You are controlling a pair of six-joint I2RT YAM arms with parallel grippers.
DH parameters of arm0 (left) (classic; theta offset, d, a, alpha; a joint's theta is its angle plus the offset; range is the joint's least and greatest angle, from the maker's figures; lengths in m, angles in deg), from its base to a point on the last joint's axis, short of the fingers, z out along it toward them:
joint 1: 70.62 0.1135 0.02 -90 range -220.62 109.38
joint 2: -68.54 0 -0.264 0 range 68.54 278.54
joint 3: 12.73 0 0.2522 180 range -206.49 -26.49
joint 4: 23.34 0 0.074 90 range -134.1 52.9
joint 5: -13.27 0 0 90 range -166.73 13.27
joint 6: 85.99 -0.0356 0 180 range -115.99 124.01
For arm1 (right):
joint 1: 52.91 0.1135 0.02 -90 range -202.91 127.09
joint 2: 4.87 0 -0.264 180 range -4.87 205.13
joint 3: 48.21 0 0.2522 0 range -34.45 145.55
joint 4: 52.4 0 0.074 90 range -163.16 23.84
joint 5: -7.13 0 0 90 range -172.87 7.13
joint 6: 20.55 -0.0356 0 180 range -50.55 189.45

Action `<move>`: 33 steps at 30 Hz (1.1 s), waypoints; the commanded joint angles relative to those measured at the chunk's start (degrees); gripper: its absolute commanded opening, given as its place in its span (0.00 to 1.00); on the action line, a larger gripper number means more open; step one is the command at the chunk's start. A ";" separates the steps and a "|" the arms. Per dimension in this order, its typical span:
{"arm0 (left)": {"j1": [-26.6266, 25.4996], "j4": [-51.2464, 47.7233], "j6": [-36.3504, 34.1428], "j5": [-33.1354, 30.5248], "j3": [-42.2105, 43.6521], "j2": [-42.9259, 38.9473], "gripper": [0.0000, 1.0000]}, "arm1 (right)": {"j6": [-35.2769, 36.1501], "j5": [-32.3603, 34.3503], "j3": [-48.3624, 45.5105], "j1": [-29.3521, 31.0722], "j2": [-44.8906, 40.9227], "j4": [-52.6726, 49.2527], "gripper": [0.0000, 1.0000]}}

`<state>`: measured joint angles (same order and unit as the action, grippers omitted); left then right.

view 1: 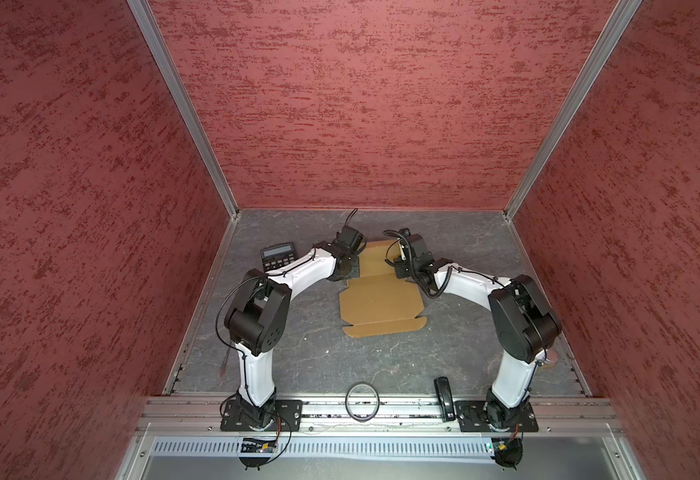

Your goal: Fold the paper box

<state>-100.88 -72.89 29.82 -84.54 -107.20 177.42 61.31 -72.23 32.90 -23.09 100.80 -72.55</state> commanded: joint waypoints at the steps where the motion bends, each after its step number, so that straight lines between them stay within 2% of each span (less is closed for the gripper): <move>1: 0.19 2.84 -0.76 2.89 -1.96 0.78 0.04 | -0.96 -3.07 1.02 1.39 -0.22 0.37 0.24; 18: 1.87 3.36 -0.23 2.45 -1.31 1.17 0.04 | -6.07 -2.72 -5.83 1.62 -1.23 5.56 0.26; 24: 2.05 2.87 -0.05 4.65 -1.72 1.27 0.03 | -5.08 -3.01 -6.97 1.66 -1.06 7.51 0.06; 29: 1.84 1.21 0.65 8.49 -1.94 0.48 0.04 | -2.72 -2.20 -4.61 1.64 0.01 6.00 0.00; 33: 0.58 0.17 0.83 9.21 -1.58 0.17 0.04 | -1.29 -2.33 -1.54 1.65 1.23 3.32 0.00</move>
<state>-98.91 -75.21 29.33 -80.63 -107.22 178.16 58.34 -72.34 28.33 -22.17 101.08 -67.94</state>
